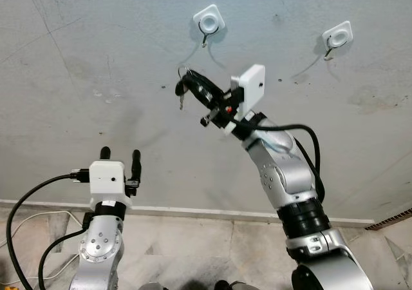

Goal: Hang keys on a hook

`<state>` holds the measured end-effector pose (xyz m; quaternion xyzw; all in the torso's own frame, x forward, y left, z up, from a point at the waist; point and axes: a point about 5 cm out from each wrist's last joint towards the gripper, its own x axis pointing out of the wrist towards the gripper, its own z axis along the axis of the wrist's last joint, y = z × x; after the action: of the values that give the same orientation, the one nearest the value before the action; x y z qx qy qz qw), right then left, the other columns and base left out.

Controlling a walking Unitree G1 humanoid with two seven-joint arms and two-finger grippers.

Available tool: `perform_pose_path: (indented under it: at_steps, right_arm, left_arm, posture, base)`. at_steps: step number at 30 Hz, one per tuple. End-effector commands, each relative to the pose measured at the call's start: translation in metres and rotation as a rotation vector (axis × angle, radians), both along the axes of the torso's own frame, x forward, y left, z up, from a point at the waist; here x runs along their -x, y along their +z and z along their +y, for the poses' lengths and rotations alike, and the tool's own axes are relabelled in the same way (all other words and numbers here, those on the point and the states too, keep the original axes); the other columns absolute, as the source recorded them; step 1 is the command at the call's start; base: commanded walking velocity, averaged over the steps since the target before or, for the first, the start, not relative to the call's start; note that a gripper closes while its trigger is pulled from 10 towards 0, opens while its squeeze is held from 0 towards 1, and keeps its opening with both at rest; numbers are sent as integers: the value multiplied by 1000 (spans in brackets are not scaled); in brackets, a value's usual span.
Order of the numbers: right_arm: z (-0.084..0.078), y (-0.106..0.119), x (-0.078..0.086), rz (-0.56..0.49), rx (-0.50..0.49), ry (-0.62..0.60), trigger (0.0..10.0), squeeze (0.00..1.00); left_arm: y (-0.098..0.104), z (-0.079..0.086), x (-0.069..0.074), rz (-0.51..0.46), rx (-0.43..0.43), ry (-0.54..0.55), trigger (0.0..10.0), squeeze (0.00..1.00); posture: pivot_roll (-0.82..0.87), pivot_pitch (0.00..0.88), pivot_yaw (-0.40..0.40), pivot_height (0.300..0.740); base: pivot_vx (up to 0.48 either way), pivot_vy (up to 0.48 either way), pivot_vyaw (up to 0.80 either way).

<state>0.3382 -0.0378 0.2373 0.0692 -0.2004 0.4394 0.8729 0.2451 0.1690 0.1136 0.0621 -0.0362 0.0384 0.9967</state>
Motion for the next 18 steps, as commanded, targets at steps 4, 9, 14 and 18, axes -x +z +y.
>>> perform_pose_path:
  at_steps: [4, 9, 14, 18]
  right_arm:
    - [1, 14, -8, -24, -51, -17, 10000, 0]
    - [-1, 20, -15, -9, -98, -43, 10000, 0]
    - [-1, 23, -18, -6, -120, -56, 10000, 0]
    - [-4, 24, -20, -7, -135, -68, 10000, 0]
  left_arm:
    - [4, -2, -1, -1, 1, -14, 10000, 0]
    - [7, 0, -3, -5, -8, -24, 10000, 0]
    - [7, 2, -1, 4, -14, -27, 10000, 0]
    - [6, 0, 1, 11, -13, -33, 10000, 0]
  posture:
    - [213, 172, -45, 740]
    - [217, 183, -31, 740]
    - [221, 191, -21, 740]
    - [223, 193, -17, 740]
  base:
    - [0, 0, 0]
    - [0, 0, 0]
    - [0, 0, 0]
    - [0, 0, 0]
